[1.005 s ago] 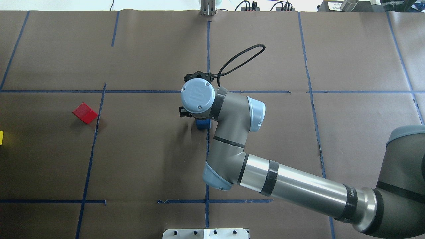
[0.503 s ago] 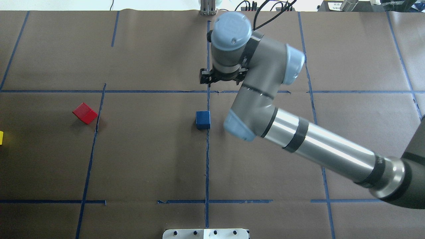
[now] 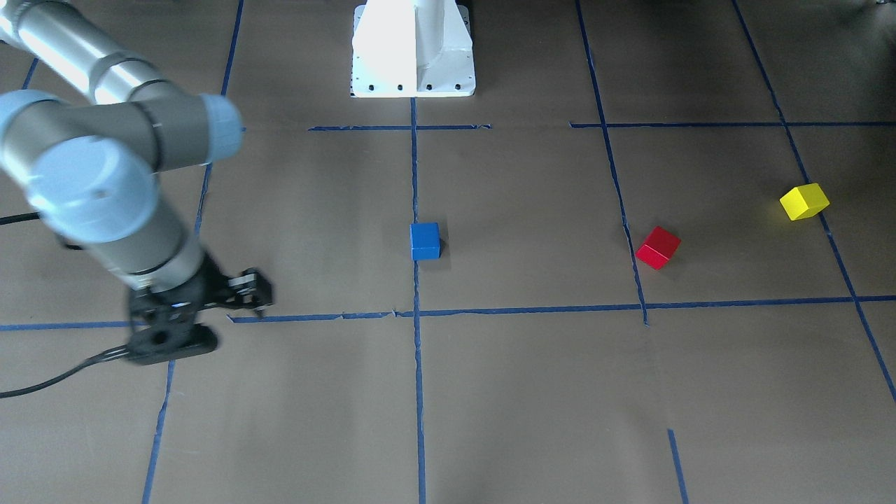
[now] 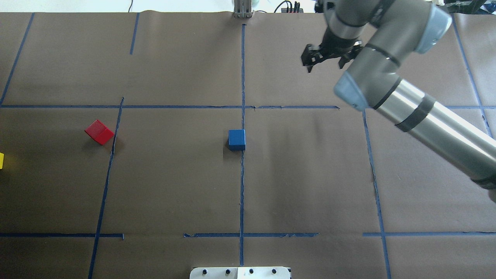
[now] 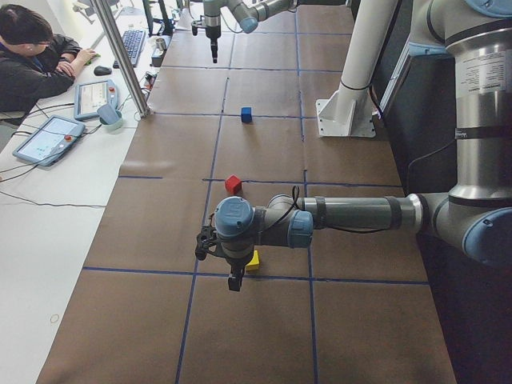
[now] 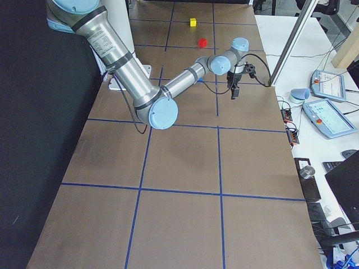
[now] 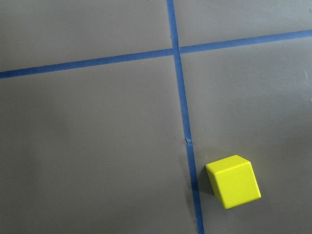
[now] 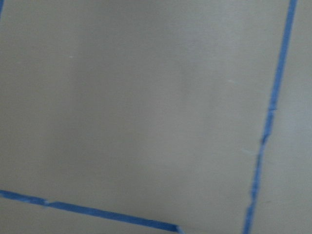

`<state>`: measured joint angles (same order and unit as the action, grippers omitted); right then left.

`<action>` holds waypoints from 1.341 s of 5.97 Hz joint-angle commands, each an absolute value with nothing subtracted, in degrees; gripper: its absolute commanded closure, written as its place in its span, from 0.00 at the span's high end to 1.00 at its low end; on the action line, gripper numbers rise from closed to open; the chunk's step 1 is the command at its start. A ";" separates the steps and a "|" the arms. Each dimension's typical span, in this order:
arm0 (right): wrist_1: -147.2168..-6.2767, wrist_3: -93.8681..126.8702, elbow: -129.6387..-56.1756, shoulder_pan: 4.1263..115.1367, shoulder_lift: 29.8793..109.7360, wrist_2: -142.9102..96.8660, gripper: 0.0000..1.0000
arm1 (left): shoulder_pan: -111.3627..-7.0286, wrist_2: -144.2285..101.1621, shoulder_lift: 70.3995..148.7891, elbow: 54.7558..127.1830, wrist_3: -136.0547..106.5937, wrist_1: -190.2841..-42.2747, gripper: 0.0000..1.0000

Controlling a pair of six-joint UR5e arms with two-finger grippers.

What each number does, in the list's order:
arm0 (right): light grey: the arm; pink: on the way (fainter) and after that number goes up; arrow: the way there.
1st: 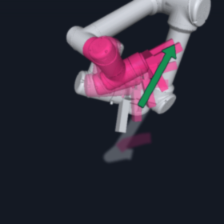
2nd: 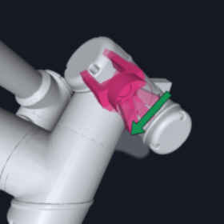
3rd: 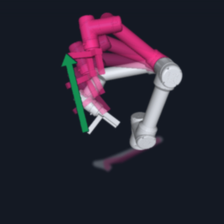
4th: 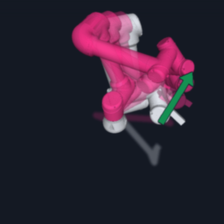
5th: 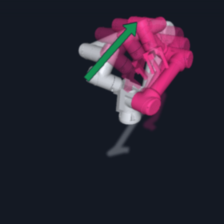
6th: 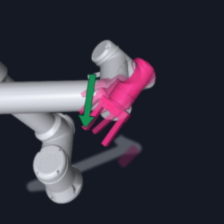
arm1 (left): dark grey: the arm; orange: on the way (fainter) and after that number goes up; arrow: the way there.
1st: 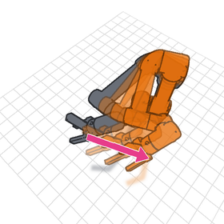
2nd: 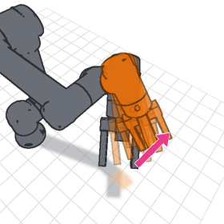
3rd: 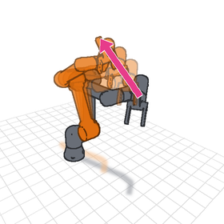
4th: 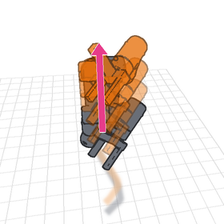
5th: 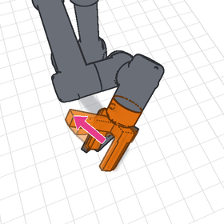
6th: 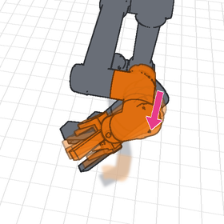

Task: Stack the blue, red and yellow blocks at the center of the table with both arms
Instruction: 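Open the right gripper and withdraw the right arm from the blue cube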

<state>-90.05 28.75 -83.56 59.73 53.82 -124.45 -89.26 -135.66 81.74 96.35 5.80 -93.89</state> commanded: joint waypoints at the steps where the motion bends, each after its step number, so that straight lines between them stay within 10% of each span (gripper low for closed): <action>1: -90.09 2.50 -85.42 72.63 65.94 -128.23 0.99 | -89.12 -135.62 81.83 96.42 5.63 -93.69 1.00; 5: -89.30 -8.09 -92.89 88.47 92.58 -132.98 0.99 | -89.12 -135.27 81.83 98.08 5.45 -88.07 1.00; 8: -89.30 -4.15 -96.33 90.62 96.59 -133.07 1.00 | -88.34 -135.79 89.27 99.50 5.45 -94.29 1.00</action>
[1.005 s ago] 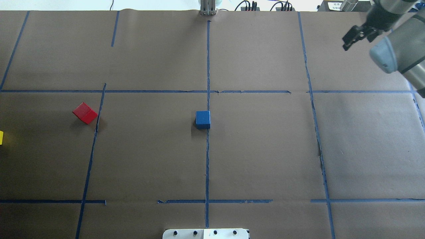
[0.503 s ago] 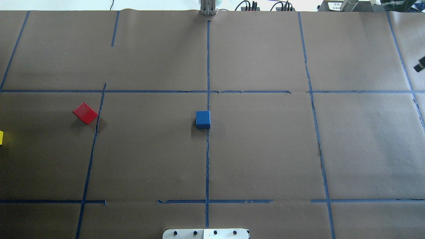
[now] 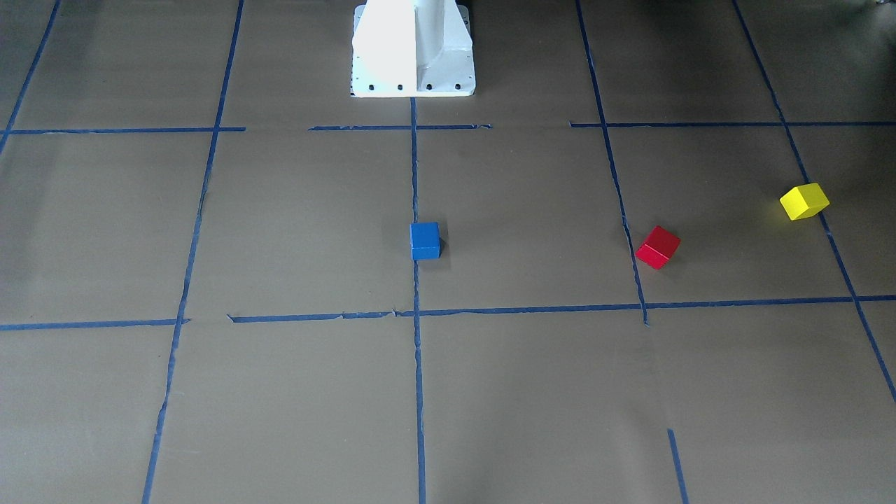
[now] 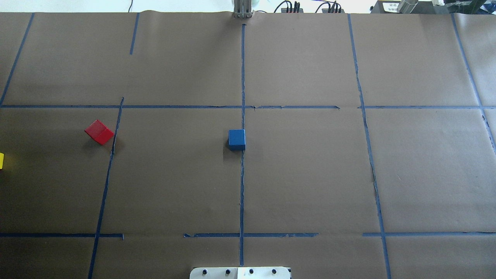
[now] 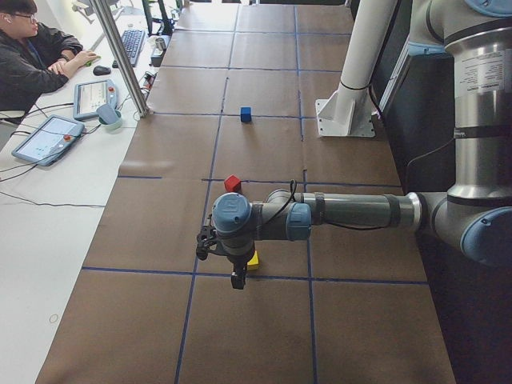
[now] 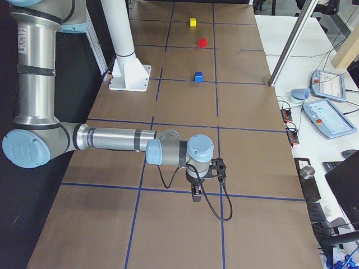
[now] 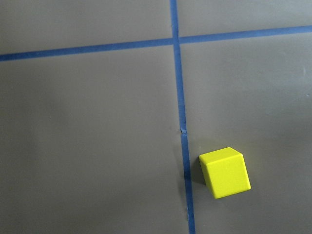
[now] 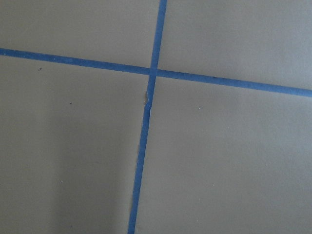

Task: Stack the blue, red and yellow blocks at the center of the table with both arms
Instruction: 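Open the right gripper and withdraw the right arm from the blue cube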

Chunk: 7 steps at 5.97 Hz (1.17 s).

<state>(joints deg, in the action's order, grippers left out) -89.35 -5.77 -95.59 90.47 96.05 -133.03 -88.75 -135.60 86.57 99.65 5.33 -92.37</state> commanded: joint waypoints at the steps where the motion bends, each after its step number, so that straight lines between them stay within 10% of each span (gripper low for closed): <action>1: -89.30 -4.13 -96.33 90.62 96.68 -133.07 1.00 | -87.98 -135.79 89.21 100.28 6.06 -96.66 1.00; 7: -89.30 -5.01 -95.98 90.62 96.86 -132.89 1.00 | -62.71 -135.35 92.00 102.48 -16.26 -113.98 1.00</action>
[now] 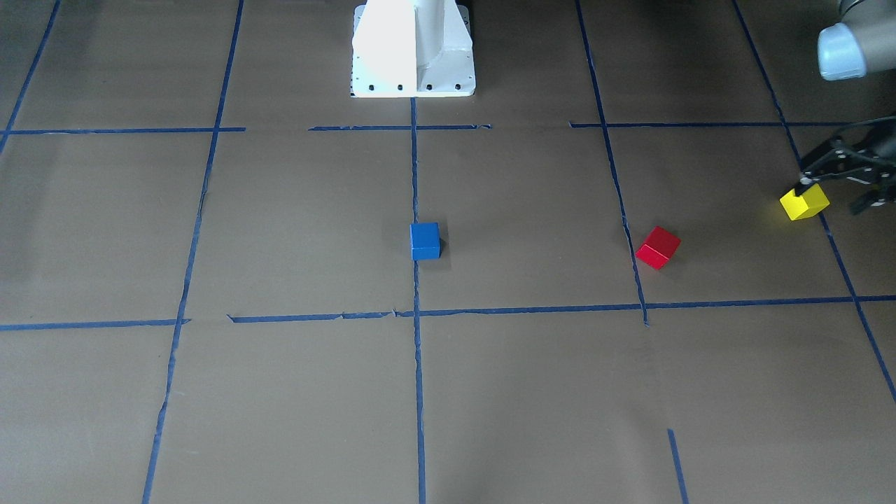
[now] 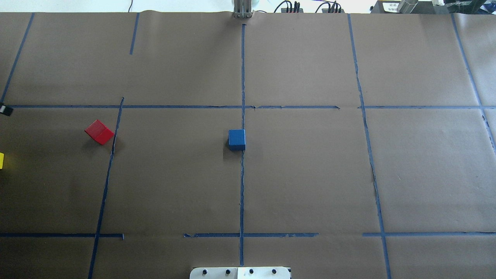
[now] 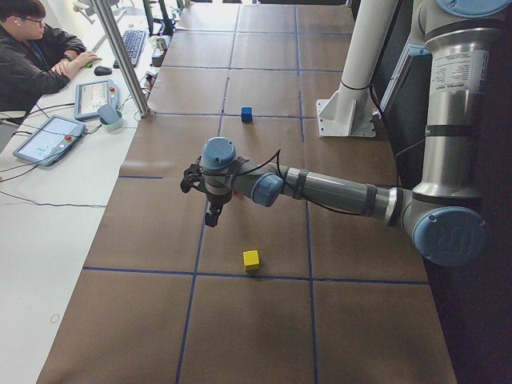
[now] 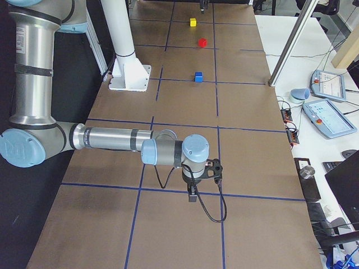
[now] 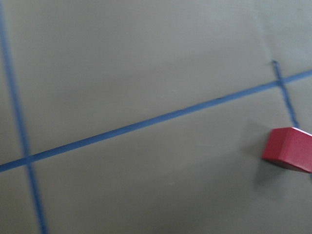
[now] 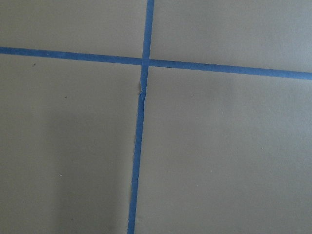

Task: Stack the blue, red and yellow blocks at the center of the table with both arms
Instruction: 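Reach the left gripper to the red cube and grasp it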

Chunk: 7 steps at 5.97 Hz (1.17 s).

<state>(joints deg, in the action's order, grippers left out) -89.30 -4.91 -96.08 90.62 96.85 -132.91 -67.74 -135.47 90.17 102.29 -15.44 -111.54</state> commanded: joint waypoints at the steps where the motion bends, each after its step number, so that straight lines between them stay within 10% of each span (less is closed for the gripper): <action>1: -89.30 -4.92 -95.89 90.62 96.86 -132.80 1.00 | -59.62 -131.61 92.28 102.57 -17.39 -116.34 1.00; 7: -89.30 -4.92 -95.71 90.62 96.86 -132.80 1.00 | -47.99 -117.25 98.17 94.76 -25.58 -122.08 1.00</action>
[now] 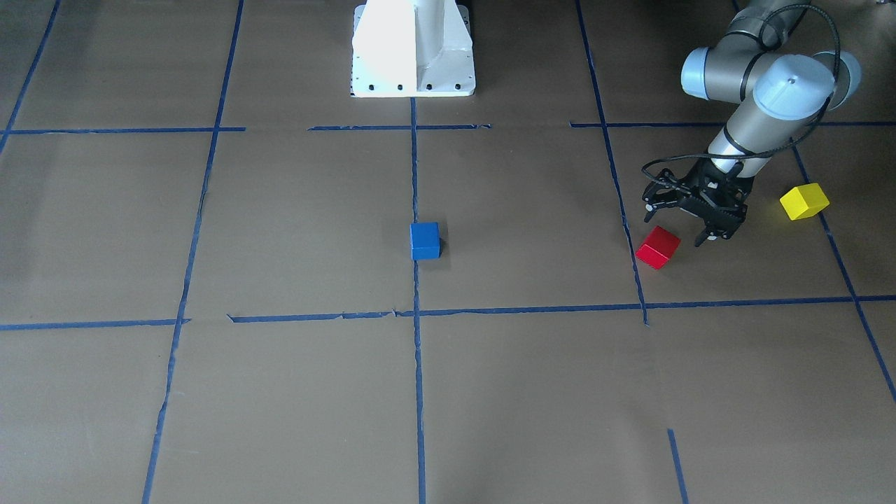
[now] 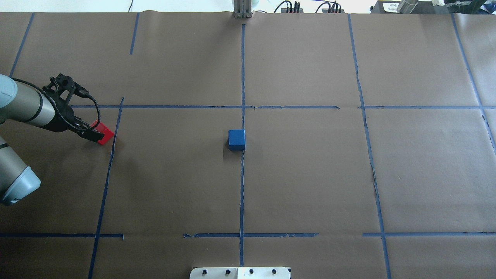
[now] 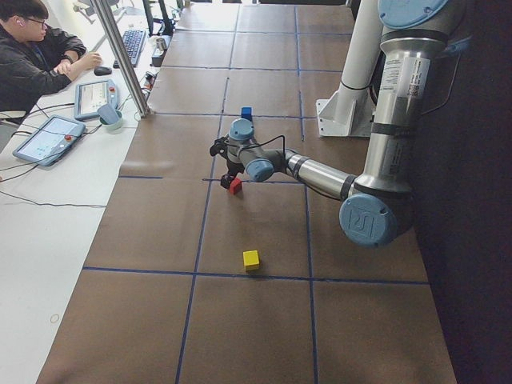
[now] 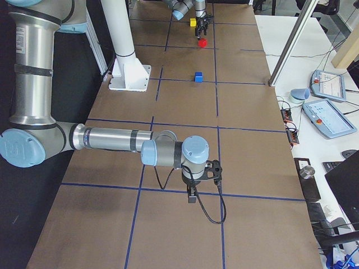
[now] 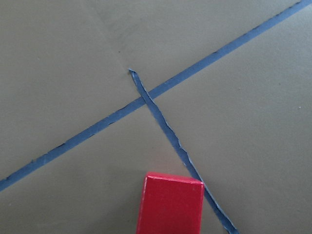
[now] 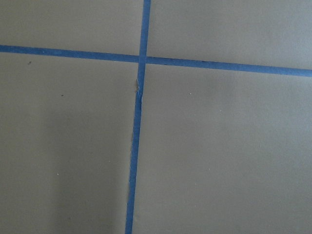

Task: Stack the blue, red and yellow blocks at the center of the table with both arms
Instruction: 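Reach the left gripper to the red cube and grasp it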

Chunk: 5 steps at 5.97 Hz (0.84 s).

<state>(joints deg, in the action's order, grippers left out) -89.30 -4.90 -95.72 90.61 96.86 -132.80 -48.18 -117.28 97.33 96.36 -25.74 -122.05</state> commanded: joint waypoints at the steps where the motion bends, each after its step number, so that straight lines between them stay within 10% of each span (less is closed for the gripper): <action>1: -89.30 -4.92 -95.71 90.62 96.86 -132.80 1.00 | -47.29 -117.25 99.04 93.35 -25.84 -122.08 1.00; 3: -89.30 -5.01 -95.71 90.62 96.94 -132.72 1.00 | -45.80 -117.25 100.10 90.80 -25.93 -121.99 1.00; 4: -89.30 -5.01 -95.71 90.62 97.03 -132.80 1.00 | -45.53 -117.07 100.11 90.88 -25.93 -121.82 0.83; 5: -89.30 -5.01 -95.71 90.62 97.03 -132.80 1.00 | -45.44 -116.98 100.11 91.05 -25.93 -121.82 0.40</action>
<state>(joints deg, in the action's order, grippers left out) -89.30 -5.01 -95.71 90.61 97.00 -132.79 -45.62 -117.08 100.07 91.00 -25.92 -121.86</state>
